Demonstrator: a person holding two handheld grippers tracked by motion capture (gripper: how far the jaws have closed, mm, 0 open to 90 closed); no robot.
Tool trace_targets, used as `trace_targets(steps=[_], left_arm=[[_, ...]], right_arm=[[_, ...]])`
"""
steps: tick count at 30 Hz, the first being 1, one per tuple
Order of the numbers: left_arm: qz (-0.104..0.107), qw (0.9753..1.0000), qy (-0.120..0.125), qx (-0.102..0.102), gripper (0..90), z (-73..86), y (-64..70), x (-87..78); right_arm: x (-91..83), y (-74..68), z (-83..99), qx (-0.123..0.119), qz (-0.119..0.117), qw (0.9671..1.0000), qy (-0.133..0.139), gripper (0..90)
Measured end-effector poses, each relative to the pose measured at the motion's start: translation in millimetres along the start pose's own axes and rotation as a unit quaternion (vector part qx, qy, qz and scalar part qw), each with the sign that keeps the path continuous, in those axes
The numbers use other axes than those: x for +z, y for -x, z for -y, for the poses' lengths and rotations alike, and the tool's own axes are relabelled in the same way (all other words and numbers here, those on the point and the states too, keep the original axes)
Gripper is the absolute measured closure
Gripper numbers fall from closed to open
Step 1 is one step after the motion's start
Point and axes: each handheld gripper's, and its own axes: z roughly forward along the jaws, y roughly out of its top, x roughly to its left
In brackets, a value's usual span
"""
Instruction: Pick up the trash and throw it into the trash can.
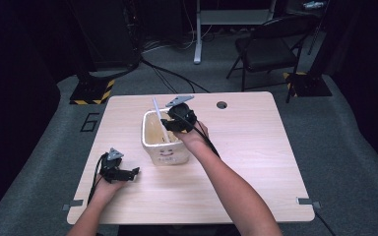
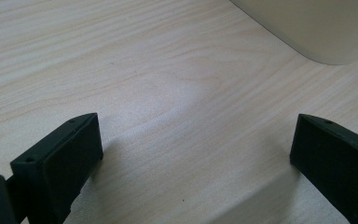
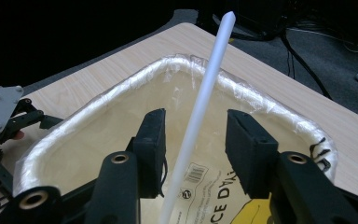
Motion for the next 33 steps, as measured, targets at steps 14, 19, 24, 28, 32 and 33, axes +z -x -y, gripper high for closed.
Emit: trace_targets(steps=[14, 19, 24, 28, 32, 33], left_arm=[[0.000, 1.0000, -0.001, -0.001, 1.8, 0.1, 0.2, -0.1], [0.000, 1.0000, 0.000, -0.001, 1.9, 0.0, 0.2, 0.1], [0.000, 1.0000, 0.001, -0.001, 1.8, 0.0, 0.2, 0.1], [0.000, 1.0000, 0.001, -0.001, 1.9, 0.0, 0.2, 0.1], [0.000, 1.0000, 0.001, 0.000, 1.9, 0.0, 0.1, 0.1], [0.000, 1.0000, 0.000, 0.000, 1.8, 0.0, 0.1, 0.1]], right_arm=[[-19.5, 7.5, 13.8, 0.016, 0.005, 0.9999, 0.001, 53.0], [-24.4, 10.1, 21.3, 0.015, 0.008, 0.9998, 0.000, 52.4], [-30.6, 13.3, 25.9, 0.019, 0.015, 0.9997, 0.002, 51.3], [-36.0, 16.3, 29.7, 0.018, 0.021, 0.9996, 0.005, 51.2], [-42.0, 20.3, 35.0, 0.019, 0.027, 0.9994, 0.009, 50.9], [-43.3, 21.0, 36.1, 0.019, 0.028, 0.9994, 0.009, 50.7]])
